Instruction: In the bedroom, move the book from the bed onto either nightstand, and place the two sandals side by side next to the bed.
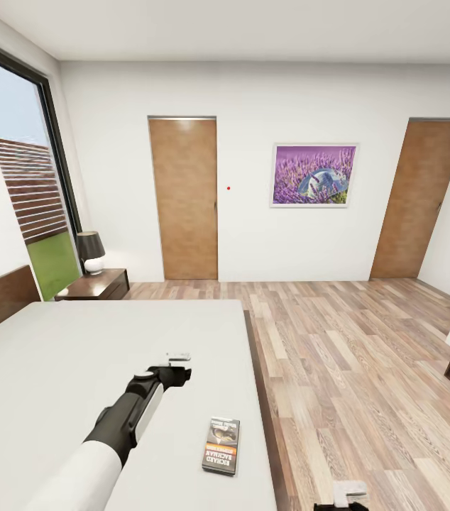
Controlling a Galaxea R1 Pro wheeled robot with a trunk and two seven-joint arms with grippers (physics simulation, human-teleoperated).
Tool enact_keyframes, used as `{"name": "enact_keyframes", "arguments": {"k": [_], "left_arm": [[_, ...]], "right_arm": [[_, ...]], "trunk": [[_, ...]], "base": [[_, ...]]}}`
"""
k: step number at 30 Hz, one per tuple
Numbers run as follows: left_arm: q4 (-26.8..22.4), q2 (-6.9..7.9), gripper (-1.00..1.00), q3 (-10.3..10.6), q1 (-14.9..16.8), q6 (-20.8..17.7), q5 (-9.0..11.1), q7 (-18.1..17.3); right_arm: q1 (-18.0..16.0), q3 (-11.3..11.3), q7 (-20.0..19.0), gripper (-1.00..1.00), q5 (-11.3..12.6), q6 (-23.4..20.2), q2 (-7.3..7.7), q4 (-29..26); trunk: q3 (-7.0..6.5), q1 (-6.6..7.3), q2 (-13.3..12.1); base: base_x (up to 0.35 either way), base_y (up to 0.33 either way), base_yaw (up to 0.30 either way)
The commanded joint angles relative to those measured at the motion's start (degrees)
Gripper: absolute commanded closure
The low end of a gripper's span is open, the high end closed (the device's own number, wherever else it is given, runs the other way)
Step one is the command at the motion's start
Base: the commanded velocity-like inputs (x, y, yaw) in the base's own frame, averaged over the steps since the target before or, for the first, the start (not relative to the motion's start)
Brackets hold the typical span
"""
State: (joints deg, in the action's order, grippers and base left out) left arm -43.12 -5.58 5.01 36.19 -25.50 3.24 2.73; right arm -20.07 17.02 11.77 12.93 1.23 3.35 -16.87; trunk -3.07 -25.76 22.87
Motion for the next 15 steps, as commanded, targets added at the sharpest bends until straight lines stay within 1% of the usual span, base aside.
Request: {"name": "enact_keyframes", "arguments": {"k": [1,8,15], "left_arm": [[0.4,0.02,-1.00,0.1,0.0,0.1,0.3,0.3],[4.9,0.09,-1.00,0.2,0.0,4.0,0.5,0.3],[6.6,0.19,-1.00,0.2,-0.1,6.0,0.4,0.2]], "right_arm": [[-0.5,0.5,0.3,-1.00,0.6,0.1,0.09,-0.1],[-3.0,0.5,0.5,-1.00,0.6,-1.0,0.29,-0.5],[-5.2,0.5,0.2,-1.00,0.6,-3.2,0.42,-0.6]], "trunk": [[0.03,-0.02,0.0],[0.03,-0.02,0.0],[0.03,-0.02,0.0]], "base": [[0.000,0.000,0.000],[0.000,0.000,0.000],[0.000,0.000,0.000]]}}
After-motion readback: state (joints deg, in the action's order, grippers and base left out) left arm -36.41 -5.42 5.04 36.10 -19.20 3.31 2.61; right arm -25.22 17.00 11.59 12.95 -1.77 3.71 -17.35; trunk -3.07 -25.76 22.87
